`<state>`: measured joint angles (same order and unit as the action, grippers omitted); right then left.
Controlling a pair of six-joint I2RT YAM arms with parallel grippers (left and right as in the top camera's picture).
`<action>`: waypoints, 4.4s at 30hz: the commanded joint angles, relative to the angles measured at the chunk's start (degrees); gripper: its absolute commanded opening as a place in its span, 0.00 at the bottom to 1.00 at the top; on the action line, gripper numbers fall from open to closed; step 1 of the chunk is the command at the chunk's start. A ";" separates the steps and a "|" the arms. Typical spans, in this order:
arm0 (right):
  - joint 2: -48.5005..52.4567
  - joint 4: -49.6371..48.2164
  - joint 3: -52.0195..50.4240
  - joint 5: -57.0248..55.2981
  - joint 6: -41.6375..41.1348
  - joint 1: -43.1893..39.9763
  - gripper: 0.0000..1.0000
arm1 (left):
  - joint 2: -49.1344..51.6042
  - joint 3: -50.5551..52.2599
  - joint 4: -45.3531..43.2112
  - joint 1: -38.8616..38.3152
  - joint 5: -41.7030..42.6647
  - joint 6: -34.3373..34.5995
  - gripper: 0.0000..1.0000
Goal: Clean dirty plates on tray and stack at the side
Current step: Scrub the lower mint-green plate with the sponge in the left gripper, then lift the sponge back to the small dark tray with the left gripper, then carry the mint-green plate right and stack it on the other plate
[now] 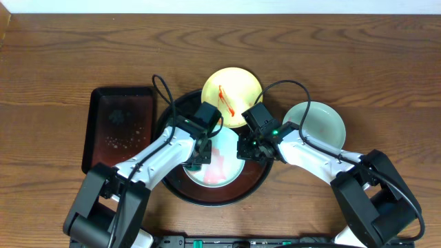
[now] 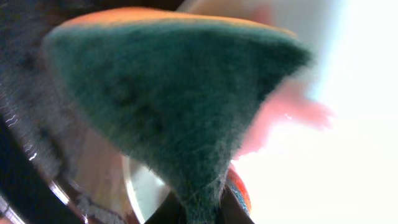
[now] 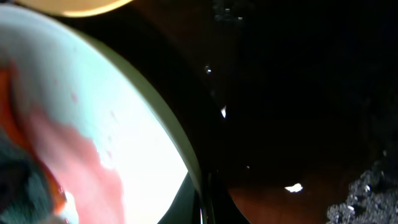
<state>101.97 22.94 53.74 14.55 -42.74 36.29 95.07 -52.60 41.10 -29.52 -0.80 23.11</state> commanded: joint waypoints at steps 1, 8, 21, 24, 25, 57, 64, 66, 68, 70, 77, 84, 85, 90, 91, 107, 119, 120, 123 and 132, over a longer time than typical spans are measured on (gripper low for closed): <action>1.29 0.44 -0.07 -1.11 -0.52 0.42 0.01 | 0.72 1.27 1.68 -0.04 22.40 -10.43 0.07; 1.29 0.39 -0.07 -0.70 -0.52 0.46 0.01 | 0.72 1.20 -1.46 -0.02 29.42 -14.05 0.07; 1.27 0.37 -0.07 -0.20 -0.52 0.44 0.01 | 0.70 -16.11 4.94 5.88 4.66 -6.25 0.07; 0.76 0.66 0.20 0.98 -0.13 0.44 0.01 | 0.68 -21.53 10.19 9.97 2.86 -6.25 0.07; 0.39 0.85 0.39 1.57 0.68 0.44 0.01 | 0.63 -22.80 11.41 11.28 2.86 -6.25 0.07; -21.84 21.24 3.80 -57.59 8.13 17.29 0.01 | -0.33 -26.27 13.68 29.40 2.64 -6.34 0.07; -21.84 19.63 4.46 -73.94 11.43 24.09 0.01 | -0.33 -26.23 13.46 29.40 2.67 -6.34 0.08; -21.84 18.45 4.46 -78.23 13.60 25.79 0.01 | -0.33 -26.23 13.46 29.40 2.67 -6.34 0.07; -21.84 17.05 4.46 -82.42 16.52 27.36 0.01 | -0.33 -26.23 13.42 29.40 2.67 -6.34 0.08; -21.84 16.00 4.46 -86.27 19.15 28.76 0.01 | -0.33 -26.23 13.11 29.40 2.67 -6.34 0.08; -21.84 15.17 4.46 -92.02 20.94 31.30 0.01 | -0.33 -26.23 12.61 29.40 2.67 -6.34 0.08; -21.84 15.93 4.46 -80.17 12.81 30.47 0.01 | -0.33 -26.23 12.55 29.40 2.67 -6.34 0.08; -21.86 16.68 4.46 -76.94 11.78 30.25 0.01 | -0.33 -26.23 12.55 29.40 2.67 -6.34 0.08; -24.00 18.43 4.46 -61.90 4.22 27.34 0.01 | -0.33 -26.23 12.57 29.40 2.67 -6.38 0.07; -25.11 18.36 4.46 -58.69 3.63 26.08 0.01 | -0.33 -26.23 12.57 29.40 2.64 -6.54 0.07; -36.83 28.83 4.44 -17.35 10.67 -24.06 0.01 | -0.33 -26.23 12.57 29.40 2.67 -6.51 0.08; -25.77 29.42 4.17 -15.74 20.37 -43.82 0.01 | -0.33 -26.23 12.57 29.40 2.67 -6.51 0.08; -24.28 28.87 4.17 -15.74 20.59 -44.02 0.01 | -0.33 -26.23 12.57 29.40 2.67 -6.54 0.08; -19.74 27.02 4.17 -15.74 20.61 -44.09 0.01 | -0.33 -26.23 12.57 29.40 2.67 -6.54 0.08; -10.82 23.61 4.17 -15.72 21.64 -44.09 0.22 | -0.33 -26.23 12.57 29.40 2.67 -6.54 0.07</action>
<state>90.00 46.87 57.36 -1.63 -22.24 -7.38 95.79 -78.26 53.60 -0.38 2.59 16.49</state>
